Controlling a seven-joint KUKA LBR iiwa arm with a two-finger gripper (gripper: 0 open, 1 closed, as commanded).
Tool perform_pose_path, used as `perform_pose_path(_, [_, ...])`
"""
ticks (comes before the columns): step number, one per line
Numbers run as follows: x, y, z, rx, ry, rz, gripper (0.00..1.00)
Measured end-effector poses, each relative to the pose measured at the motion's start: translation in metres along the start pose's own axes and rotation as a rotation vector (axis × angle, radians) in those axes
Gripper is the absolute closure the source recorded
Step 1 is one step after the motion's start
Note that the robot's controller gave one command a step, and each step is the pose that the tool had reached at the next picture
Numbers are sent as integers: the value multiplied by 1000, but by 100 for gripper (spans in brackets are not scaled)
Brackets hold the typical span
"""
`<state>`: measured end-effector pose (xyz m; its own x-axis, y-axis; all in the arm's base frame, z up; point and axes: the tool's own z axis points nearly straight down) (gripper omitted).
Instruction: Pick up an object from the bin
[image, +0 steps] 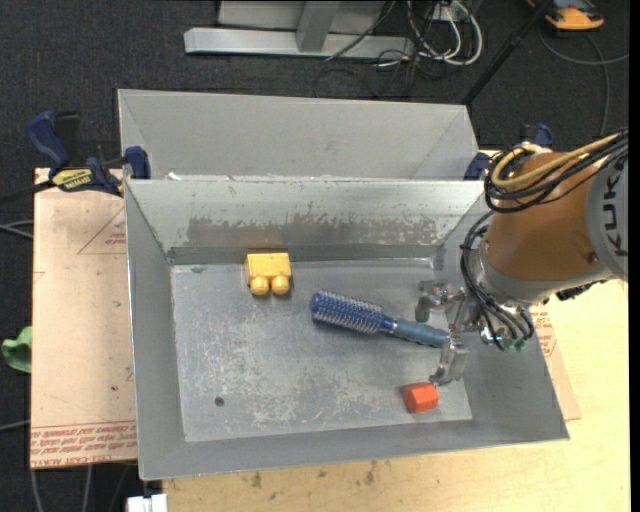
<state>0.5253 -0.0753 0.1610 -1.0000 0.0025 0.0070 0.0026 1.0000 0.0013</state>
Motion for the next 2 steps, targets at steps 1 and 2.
perform_pose_path(1, [-60, 61, 89, 2, -21, -171, 0])
perform_pose_path(2, [-68, 93, 59, -1, -13, -94, 0])
